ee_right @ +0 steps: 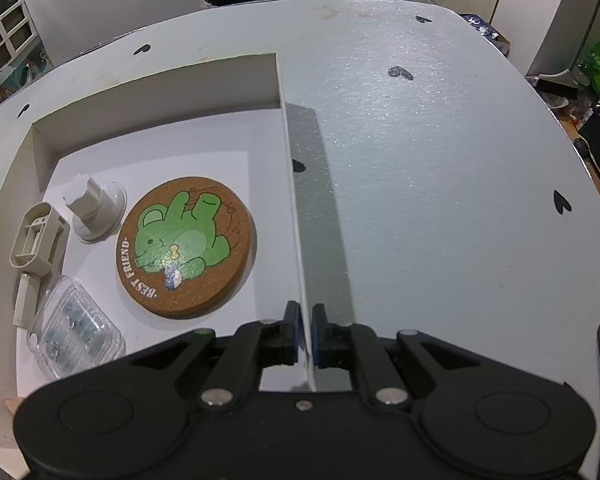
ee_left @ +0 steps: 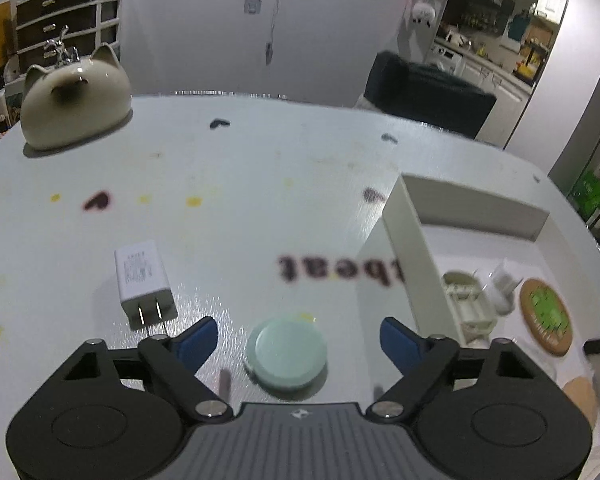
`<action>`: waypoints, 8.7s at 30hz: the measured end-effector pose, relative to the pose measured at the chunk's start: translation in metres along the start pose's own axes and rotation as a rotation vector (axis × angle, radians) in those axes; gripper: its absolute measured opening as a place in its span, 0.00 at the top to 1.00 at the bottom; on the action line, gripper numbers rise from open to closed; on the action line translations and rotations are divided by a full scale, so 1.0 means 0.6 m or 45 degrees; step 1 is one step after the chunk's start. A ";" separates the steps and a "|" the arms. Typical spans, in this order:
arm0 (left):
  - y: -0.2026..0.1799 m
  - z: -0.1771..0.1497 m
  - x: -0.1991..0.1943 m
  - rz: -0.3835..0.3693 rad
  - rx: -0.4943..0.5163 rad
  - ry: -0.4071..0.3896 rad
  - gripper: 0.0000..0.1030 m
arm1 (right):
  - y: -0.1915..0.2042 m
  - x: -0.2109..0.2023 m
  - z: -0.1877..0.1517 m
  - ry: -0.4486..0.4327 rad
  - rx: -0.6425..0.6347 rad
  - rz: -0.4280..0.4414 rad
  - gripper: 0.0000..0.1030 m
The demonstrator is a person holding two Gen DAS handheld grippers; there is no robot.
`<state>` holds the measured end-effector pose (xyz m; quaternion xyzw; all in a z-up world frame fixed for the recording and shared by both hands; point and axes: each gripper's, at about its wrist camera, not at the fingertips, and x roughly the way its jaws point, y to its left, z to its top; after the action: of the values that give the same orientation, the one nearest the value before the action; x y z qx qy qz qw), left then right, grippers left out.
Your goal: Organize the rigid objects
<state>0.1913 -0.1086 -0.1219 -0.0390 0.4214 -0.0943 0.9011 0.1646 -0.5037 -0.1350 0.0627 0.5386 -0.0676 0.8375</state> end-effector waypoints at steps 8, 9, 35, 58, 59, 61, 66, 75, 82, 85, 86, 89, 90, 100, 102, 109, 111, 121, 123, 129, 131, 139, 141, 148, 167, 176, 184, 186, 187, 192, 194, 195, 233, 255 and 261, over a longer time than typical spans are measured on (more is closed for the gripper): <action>0.003 -0.021 0.027 0.038 0.010 0.041 0.33 | -0.003 -0.001 0.000 -0.004 0.007 0.007 0.93; 0.004 -0.022 0.029 0.046 0.012 0.042 0.35 | -0.004 -0.001 0.000 -0.003 0.007 0.008 0.93; -0.044 0.062 -0.026 -0.027 0.064 -0.148 0.51 | -0.011 0.000 0.005 0.011 -0.005 0.032 0.94; -0.302 0.142 0.075 -0.433 0.333 -0.055 0.51 | -0.018 0.005 0.012 0.034 -0.011 0.067 0.95; -0.299 0.137 0.077 -0.431 0.327 -0.040 0.51 | -0.018 0.005 0.012 0.034 -0.009 0.069 0.95; -0.290 0.130 0.080 -0.421 0.311 -0.014 0.51 | -0.020 0.005 0.012 0.034 -0.007 0.073 0.95; -0.268 0.116 0.076 -0.394 0.279 0.036 0.52 | -0.024 0.005 0.011 0.035 -0.001 0.080 0.95; -0.247 0.100 0.059 -0.374 0.249 0.076 0.28 | -0.024 0.004 0.011 0.033 0.001 0.079 0.95; -0.235 0.089 0.038 -0.386 0.240 0.079 0.00 | -0.024 0.003 0.011 0.030 0.000 0.076 0.95; -0.227 0.083 0.028 -0.397 0.238 0.083 0.00 | -0.022 0.003 0.010 0.027 -0.002 0.072 0.95; -0.223 0.081 0.024 -0.397 0.237 0.083 0.00 | -0.022 0.003 0.010 0.027 0.000 0.071 0.95; -0.209 0.074 0.012 -0.390 0.230 0.071 0.00 | -0.020 0.003 0.010 0.025 0.000 0.066 0.95; -0.204 0.072 0.007 -0.385 0.228 0.066 0.00 | -0.019 0.003 0.010 0.021 0.004 0.061 0.94; -0.121 0.051 -0.029 -0.302 0.154 0.031 0.00 | -0.012 0.002 0.004 0.002 0.013 0.039 0.93; -0.099 0.047 -0.033 -0.272 0.129 0.026 0.00 | -0.011 0.003 0.003 0.000 0.018 0.035 0.93; -0.029 0.038 -0.040 -0.172 0.018 0.012 0.00 | -0.006 0.002 0.001 -0.008 0.036 0.012 0.92; -0.009 0.037 -0.040 -0.140 -0.024 0.005 0.00 | -0.005 0.001 0.000 -0.010 0.042 0.005 0.92; 0.085 0.033 -0.016 0.086 -0.257 -0.043 0.00 | -0.003 0.002 0.000 -0.012 0.065 -0.016 0.91; 0.100 0.035 -0.008 0.128 -0.284 -0.055 0.00 | -0.003 0.002 0.001 -0.011 0.068 -0.016 0.91; 0.130 0.043 0.020 0.197 -0.328 -0.075 0.25 | -0.004 0.003 0.001 -0.009 0.078 -0.019 0.91; 0.130 0.046 0.029 0.230 -0.297 -0.076 0.31 | -0.004 0.003 0.002 -0.007 0.080 -0.019 0.90; 0.119 0.049 0.056 0.283 -0.221 -0.042 0.63 | -0.005 0.004 0.003 -0.003 0.085 -0.020 0.90; 0.117 0.050 0.059 0.294 -0.200 -0.041 0.63 | -0.005 0.004 0.003 -0.002 0.085 -0.022 0.90; 0.114 0.050 0.058 0.257 -0.188 -0.041 0.64 | -0.005 0.005 0.003 0.000 0.080 -0.014 0.91; -0.059 0.118 0.005 -0.090 -0.016 -0.145 0.64 | -0.013 0.003 0.003 0.004 0.072 0.021 0.92; -0.182 0.140 0.047 -0.268 0.128 -0.081 0.64 | -0.017 0.003 0.003 0.003 0.081 0.031 0.93; -0.281 0.157 0.095 -0.373 0.221 -0.005 0.64 | -0.020 0.004 0.005 0.012 0.081 0.039 0.94; -0.308 0.156 0.109 -0.396 0.252 0.025 0.64 | -0.021 0.004 0.006 0.012 0.091 0.038 0.94; -0.319 0.154 0.114 -0.400 0.267 0.035 0.64 | -0.020 0.004 0.006 0.011 0.095 0.036 0.94; -0.365 0.143 0.147 -0.411 0.333 0.092 0.64 | -0.024 0.004 0.006 0.014 0.093 0.044 0.94; -0.379 0.140 0.163 -0.407 0.353 0.114 0.64 | -0.025 0.004 0.006 0.014 0.093 0.049 0.94; -0.384 0.138 0.168 -0.402 0.363 0.122 0.64 | -0.026 0.004 0.006 0.012 0.093 0.050 0.94; -0.355 0.112 0.086 -0.385 0.374 0.122 0.00 | -0.033 0.001 0.001 -0.003 0.062 0.085 0.95; -0.226 0.055 -0.109 -0.283 0.325 -0.069 0.00 | -0.040 -0.051 -0.017 -0.145 0.146 0.047 0.78; -0.211 0.039 -0.142 -0.188 0.248 -0.098 0.00 | -0.014 -0.135 -0.026 -0.313 0.097 0.064 0.57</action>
<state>0.1385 -0.2155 -0.0239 0.0143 0.3713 -0.1993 0.9067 0.1162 -0.5057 -0.0681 0.0989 0.4274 -0.0742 0.8956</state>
